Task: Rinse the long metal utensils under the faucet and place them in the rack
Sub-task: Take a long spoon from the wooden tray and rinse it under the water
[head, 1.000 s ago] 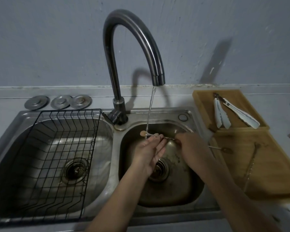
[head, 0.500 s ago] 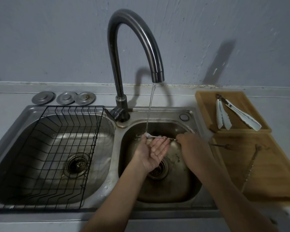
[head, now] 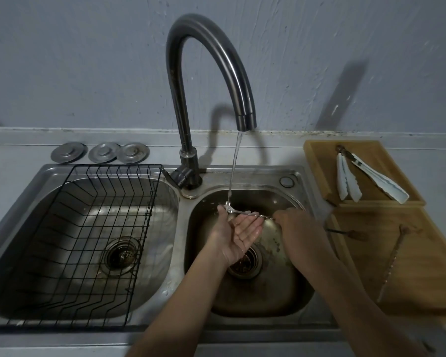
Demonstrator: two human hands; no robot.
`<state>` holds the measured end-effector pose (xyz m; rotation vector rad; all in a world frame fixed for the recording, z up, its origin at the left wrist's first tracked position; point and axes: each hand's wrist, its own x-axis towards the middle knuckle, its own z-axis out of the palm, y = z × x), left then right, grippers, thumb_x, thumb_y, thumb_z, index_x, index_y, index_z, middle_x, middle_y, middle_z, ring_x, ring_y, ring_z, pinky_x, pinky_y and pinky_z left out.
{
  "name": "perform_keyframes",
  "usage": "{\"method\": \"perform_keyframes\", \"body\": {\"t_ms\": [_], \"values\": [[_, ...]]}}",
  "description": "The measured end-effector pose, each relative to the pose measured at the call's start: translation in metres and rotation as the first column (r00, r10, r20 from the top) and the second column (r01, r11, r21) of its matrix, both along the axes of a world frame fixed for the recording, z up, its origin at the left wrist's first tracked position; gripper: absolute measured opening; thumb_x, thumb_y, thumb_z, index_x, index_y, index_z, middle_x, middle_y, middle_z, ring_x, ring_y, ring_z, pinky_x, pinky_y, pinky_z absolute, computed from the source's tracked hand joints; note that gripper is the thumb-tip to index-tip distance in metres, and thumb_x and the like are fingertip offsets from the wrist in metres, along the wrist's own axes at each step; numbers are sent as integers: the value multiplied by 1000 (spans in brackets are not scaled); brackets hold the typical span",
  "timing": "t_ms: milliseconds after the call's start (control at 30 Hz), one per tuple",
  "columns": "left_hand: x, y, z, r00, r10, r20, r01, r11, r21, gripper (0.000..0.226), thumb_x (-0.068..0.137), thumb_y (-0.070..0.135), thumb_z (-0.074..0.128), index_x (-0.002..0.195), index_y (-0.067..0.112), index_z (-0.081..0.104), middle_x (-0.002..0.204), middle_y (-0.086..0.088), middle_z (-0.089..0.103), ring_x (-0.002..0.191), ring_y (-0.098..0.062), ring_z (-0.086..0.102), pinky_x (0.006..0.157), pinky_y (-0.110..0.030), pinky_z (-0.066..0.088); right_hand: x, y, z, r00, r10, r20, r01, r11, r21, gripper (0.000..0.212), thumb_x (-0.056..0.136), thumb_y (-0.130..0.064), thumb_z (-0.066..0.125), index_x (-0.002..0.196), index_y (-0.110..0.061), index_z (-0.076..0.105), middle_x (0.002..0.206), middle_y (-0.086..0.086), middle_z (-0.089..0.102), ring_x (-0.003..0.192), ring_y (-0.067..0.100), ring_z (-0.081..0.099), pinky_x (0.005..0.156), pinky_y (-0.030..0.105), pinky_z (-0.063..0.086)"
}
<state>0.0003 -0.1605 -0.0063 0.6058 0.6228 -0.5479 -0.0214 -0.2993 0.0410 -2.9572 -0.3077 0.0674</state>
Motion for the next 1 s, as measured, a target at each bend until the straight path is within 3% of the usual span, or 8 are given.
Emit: {"method": "perform_keyframes", "body": {"t_ms": [133, 333, 467, 633, 800, 867, 967, 1000], "values": [[-3, 0, -2, 997, -70, 43, 66, 994, 83, 47, 94, 41, 44, 85, -2, 63, 66, -11, 74, 59, -15, 73, 58, -24, 58, 0, 0, 0, 999, -13, -36, 12, 1000, -7, 22, 91, -10, 41, 104, -14, 59, 99, 6, 62, 87, 21, 59, 69, 29, 45], [-3, 6, -3, 1000, -8, -14, 8, 1000, -28, 80, 91, 62, 20, 92, -5, 64, 74, -18, 74, 64, -23, 73, 54, -29, 60, -2, -2, 3, 997, -8, -72, 10, 1000, 18, 18, 89, -10, 45, 98, -13, 60, 92, 6, 59, 83, 21, 56, 64, 29, 39], [-1, 5, 0, 1000, 9, 10, -9, 1000, -17, 69, 94, 54, 25, 83, -2, 63, 69, -15, 74, 61, -20, 73, 55, -27, 60, 1, -2, 5, 999, -31, -38, 32, 998, 48, 17, 87, -6, 44, 92, -11, 59, 82, 3, 51, 79, 21, 53, 63, 29, 34], [4, 13, 3, 1000, 23, 11, -23, 1000, 9, 55, 95, 47, 36, 90, -1, 62, 67, -15, 74, 58, -20, 73, 52, -28, 60, 2, -3, 3, 999, -52, -13, 53, 995, 79, 16, 85, -3, 45, 81, -12, 58, 83, 8, 59, 78, 26, 58, 62, 33, 42], [3, 10, 8, 994, 113, -4, -113, 993, -10, 41, 91, 45, 48, 82, 7, 61, 62, -8, 73, 56, -18, 72, 55, -29, 59, -3, 2, 1, 996, -85, -8, 85, 995, 45, 16, 87, -5, 46, 89, -13, 59, 88, 6, 62, 77, 21, 59, 61, 29, 43], [1, 4, 9, 996, 92, 5, -92, 996, -6, 38, 92, 41, 48, 77, 8, 59, 56, -4, 71, 54, -14, 71, 56, -27, 59, 2, 8, 1, 994, -86, -70, 85, 996, -16, 18, 89, -7, 47, 100, -15, 59, 97, 5, 64, 83, 20, 60, 65, 27, 43], [-7, -12, 11, 1000, 5, 4, -5, 1000, 27, 29, 96, 28, 45, 87, 6, 61, 57, -4, 72, 52, -14, 70, 51, -25, 58, 8, 17, 6, 926, -124, -357, 78, 987, -141, 31, 92, -12, 46, 123, -12, 50, 122, 10, 57, 110, 24, 56, 89, 31, 43], [-9, -15, 12, 1000, -9, -4, 9, 999, 42, 27, 97, 24, 44, 88, 5, 61, 58, -4, 72, 51, -14, 70, 50, -24, 58, 6, 17, 6, 924, -129, -359, 86, 987, -132, 30, 93, -12, 44, 123, -11, 51, 122, 10, 58, 110, 25, 56, 89, 32, 43]]}}
